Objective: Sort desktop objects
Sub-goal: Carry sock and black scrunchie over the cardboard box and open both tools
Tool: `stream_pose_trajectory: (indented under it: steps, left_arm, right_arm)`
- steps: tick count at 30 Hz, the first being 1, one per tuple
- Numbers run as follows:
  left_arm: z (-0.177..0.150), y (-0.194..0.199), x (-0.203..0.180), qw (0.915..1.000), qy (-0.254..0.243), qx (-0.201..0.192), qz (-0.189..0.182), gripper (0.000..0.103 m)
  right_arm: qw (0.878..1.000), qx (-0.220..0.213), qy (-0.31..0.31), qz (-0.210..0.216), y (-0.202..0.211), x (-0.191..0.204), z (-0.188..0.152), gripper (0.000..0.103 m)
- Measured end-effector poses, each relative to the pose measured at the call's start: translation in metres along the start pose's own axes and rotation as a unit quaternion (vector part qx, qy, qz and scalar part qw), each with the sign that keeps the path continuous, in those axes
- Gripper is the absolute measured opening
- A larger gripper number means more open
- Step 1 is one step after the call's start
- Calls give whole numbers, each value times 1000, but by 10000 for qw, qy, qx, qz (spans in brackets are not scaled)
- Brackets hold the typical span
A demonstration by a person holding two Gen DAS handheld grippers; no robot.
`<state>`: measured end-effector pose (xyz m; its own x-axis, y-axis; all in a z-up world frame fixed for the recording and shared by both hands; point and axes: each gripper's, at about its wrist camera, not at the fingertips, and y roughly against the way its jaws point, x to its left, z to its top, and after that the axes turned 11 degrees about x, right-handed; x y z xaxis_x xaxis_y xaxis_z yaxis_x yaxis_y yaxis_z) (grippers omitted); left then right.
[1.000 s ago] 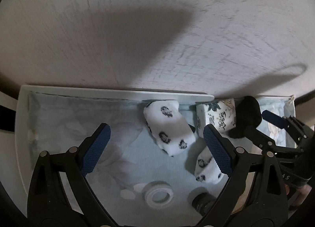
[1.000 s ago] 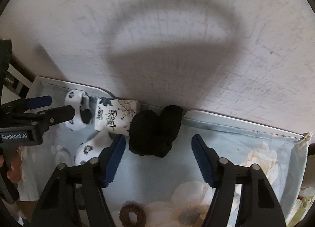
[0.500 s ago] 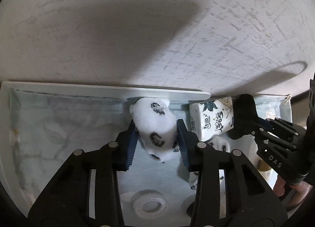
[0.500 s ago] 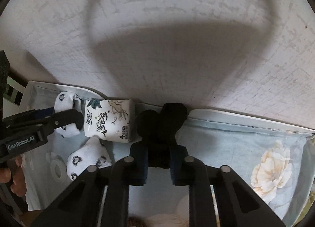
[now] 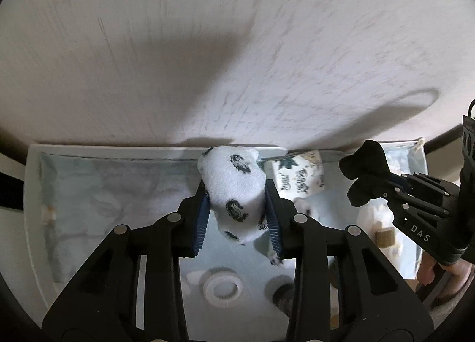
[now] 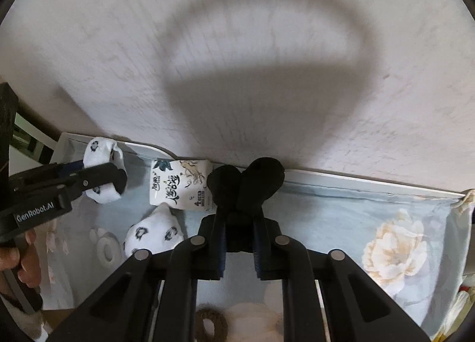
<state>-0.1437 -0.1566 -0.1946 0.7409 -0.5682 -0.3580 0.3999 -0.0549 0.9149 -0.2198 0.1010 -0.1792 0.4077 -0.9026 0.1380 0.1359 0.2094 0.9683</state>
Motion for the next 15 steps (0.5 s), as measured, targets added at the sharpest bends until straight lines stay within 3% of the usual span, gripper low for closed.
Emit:
stream_pose_trajectory:
  steps: [6, 12, 15]
  left_arm:
    - [-13, 44, -23, 9991, -314, -246, 162, 32]
    - [-39, 106, -54, 9959, -607, -618, 260, 32]
    - [-47, 133, -49, 9942, -731, -730, 302, 32]
  right_arm:
    - [9997, -127, 185, -11, 40, 0, -15, 13]
    - [9979, -446, 477, -49, 105, -7, -42, 13]
    - [9964, -562, 628, -61, 124, 1, -42, 13]
